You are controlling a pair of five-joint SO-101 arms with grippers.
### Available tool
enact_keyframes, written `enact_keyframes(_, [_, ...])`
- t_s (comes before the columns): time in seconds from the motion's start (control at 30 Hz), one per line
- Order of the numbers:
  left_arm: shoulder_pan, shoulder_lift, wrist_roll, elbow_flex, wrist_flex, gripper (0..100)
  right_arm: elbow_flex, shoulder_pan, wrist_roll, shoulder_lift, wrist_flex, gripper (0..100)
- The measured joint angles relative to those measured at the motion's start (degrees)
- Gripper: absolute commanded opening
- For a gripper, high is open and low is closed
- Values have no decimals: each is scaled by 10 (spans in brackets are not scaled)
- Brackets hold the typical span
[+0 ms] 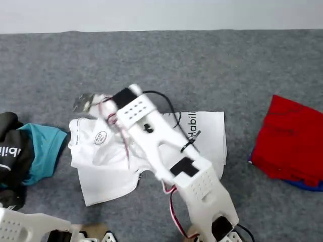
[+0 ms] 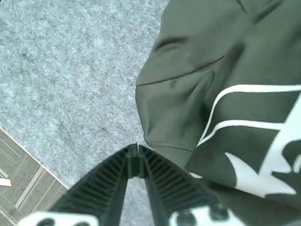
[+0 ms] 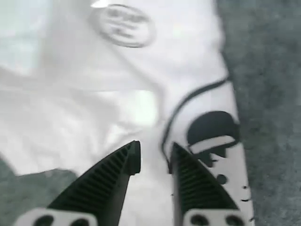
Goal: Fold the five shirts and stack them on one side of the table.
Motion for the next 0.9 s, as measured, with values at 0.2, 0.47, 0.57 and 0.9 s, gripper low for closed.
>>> enact_keyframes(0.2, [2,0,0,0,-1,8,-31,-73,-19,-1,71,10])
enact_keyframes(0.47, [2,0,0,0,-1,8,-33,-91,-19,15,-74,10])
enact_keyframes(0.57, [2,0,0,0,-1,8,-33,-71,4,63,-157,10])
enact_keyframes(0.9, [2,0,0,15,-1,8,-158,-40,37,92,-160,10])
